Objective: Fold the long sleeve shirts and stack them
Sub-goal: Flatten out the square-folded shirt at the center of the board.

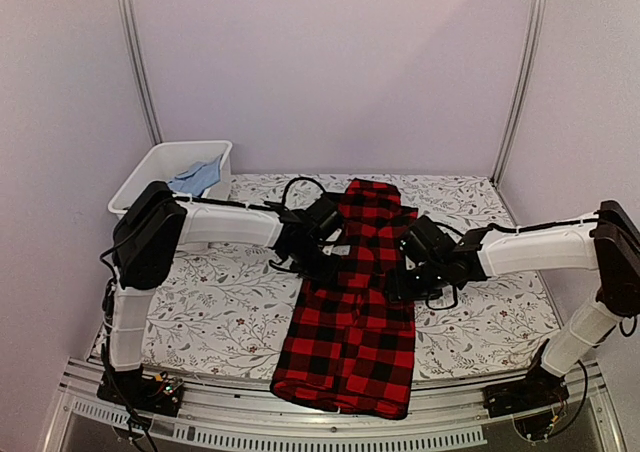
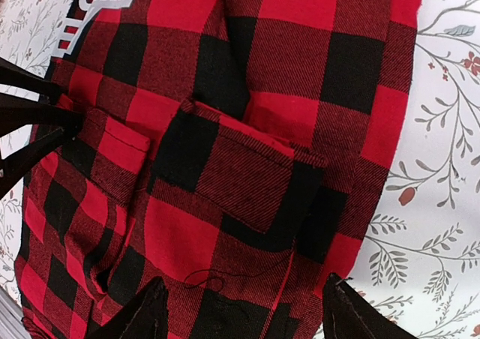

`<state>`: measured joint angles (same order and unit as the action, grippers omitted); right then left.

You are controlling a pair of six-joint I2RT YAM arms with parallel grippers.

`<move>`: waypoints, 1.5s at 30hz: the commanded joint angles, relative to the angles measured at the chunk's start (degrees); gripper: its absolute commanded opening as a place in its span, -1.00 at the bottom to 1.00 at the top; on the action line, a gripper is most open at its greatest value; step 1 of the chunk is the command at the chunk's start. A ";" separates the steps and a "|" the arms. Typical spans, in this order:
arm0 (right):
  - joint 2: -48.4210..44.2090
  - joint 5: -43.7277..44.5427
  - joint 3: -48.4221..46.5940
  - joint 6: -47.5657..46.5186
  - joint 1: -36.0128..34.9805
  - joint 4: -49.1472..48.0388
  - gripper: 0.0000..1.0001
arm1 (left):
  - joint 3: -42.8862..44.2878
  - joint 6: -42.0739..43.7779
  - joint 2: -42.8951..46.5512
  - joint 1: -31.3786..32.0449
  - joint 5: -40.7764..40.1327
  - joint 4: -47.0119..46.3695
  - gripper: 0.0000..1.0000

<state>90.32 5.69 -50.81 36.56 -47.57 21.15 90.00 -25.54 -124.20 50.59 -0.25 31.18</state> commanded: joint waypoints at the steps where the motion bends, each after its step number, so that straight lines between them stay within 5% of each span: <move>1: 1.87 0.94 -2.10 -0.82 0.29 -1.30 0.38 | -2.15 0.13 2.86 0.00 1.42 0.02 -0.39; 8: 4.32 1.04 -4.91 -1.61 0.23 -1.05 0.38 | -3.80 0.03 7.04 -0.22 0.56 0.21 -0.96; 27: 19.54 7.28 -17.11 0.32 -4.50 6.52 0.30 | -9.46 -2.42 19.39 -2.85 -8.30 0.82 -1.00; 35: 17.43 12.33 -16.91 3.06 -4.99 9.69 -0.02 | -9.93 -3.06 21.19 -5.20 -10.30 1.63 -1.00; 40: 15.47 13.02 -16.97 3.02 -4.99 9.95 -0.65 | -9.67 -2.95 22.81 -8.65 -11.11 2.51 -1.00; 45: 14.06 14.18 -17.30 2.74 -4.21 11.22 -0.99 | -8.77 -1.72 24.11 -11.66 -12.20 3.56 -1.00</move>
<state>107.39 17.39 -67.83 39.13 -52.45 29.74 80.62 -28.12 -102.59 41.06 -10.35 32.95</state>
